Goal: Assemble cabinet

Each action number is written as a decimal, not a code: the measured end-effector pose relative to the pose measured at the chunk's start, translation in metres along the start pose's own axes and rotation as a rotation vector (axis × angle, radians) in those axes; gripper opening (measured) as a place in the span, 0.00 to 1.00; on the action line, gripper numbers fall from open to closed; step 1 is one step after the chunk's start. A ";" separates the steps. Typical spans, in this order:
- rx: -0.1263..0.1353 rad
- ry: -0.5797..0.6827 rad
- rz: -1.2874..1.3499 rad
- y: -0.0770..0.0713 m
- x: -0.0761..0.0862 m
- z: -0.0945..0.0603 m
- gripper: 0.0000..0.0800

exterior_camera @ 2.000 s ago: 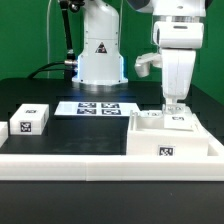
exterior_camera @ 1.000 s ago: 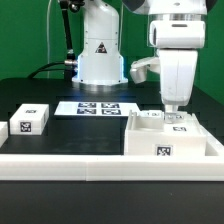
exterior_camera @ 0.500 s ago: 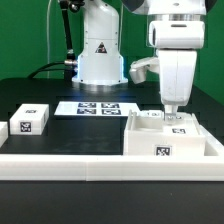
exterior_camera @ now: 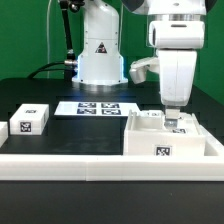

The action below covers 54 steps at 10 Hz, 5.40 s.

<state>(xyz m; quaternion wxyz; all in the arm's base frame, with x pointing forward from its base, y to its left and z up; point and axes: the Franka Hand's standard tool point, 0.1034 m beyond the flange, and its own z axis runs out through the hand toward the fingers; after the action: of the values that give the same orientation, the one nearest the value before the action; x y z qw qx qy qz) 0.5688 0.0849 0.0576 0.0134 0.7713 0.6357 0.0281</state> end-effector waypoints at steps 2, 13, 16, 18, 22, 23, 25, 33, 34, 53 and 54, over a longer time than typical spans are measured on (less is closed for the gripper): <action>0.000 0.000 0.000 0.000 0.000 0.000 0.99; 0.021 -0.033 0.054 -0.050 -0.010 -0.024 1.00; 0.027 -0.026 0.000 -0.075 -0.011 -0.016 1.00; 0.037 -0.034 -0.004 -0.085 -0.006 -0.014 1.00; 0.039 -0.034 -0.019 -0.086 -0.008 -0.012 1.00; 0.038 -0.031 -0.080 -0.090 -0.012 -0.012 1.00; 0.035 -0.026 -0.183 -0.106 -0.017 -0.013 1.00; 0.019 -0.006 -0.226 -0.126 -0.014 -0.006 1.00; 0.018 0.002 -0.226 -0.134 -0.016 -0.002 1.00; 0.086 0.008 -0.158 -0.164 -0.019 0.034 0.09; 0.087 0.008 -0.158 -0.164 -0.019 0.035 0.09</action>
Offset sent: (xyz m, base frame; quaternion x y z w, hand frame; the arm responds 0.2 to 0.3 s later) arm -0.0246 -0.0135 0.0177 0.0184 -0.0339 -0.0043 0.9992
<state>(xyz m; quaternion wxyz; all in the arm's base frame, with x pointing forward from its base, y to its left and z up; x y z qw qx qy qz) 0.4064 0.0982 0.0128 -0.0205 0.7186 0.6952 0.0022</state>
